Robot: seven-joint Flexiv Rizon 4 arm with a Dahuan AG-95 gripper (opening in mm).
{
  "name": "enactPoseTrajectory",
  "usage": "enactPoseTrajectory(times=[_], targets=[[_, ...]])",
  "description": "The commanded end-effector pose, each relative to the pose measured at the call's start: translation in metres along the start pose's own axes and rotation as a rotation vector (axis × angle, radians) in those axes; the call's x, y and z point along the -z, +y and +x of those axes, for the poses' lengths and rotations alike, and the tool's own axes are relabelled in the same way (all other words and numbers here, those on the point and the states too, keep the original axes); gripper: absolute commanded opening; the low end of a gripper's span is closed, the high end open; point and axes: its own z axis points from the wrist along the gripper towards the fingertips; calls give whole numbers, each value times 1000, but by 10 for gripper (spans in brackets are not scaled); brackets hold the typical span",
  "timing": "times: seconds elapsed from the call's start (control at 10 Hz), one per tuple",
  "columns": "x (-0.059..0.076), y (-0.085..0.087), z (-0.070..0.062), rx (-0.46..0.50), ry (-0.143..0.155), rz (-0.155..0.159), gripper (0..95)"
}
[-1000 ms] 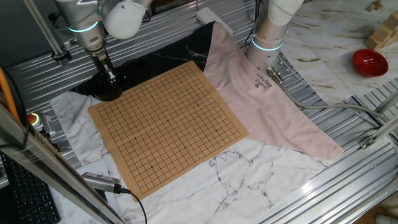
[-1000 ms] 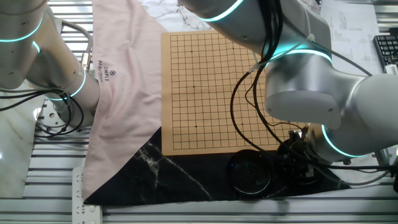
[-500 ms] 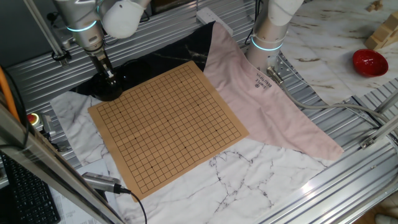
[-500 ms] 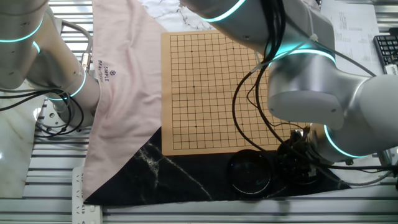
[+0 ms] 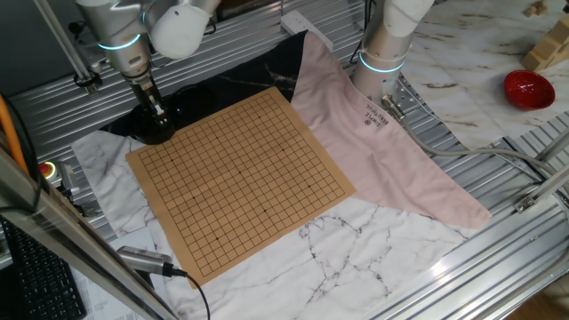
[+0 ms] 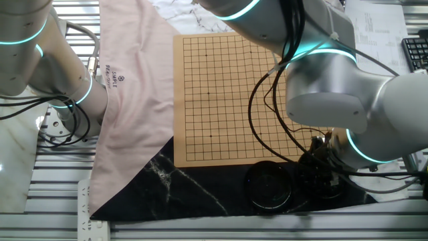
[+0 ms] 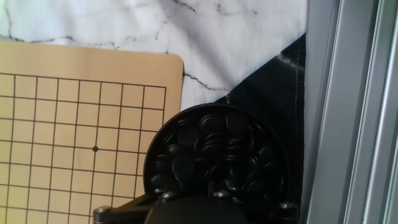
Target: Play the first move as black on the 3-4 point in the upper right corner of the Go board
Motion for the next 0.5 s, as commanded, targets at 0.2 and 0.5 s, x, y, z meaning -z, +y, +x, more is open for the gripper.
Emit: enactPoseTrajectory(times=[0.2, 0.5], targets=[[-1, 0, 0, 2, 2, 0, 190], [-3, 1, 3, 1, 4, 0, 0]])
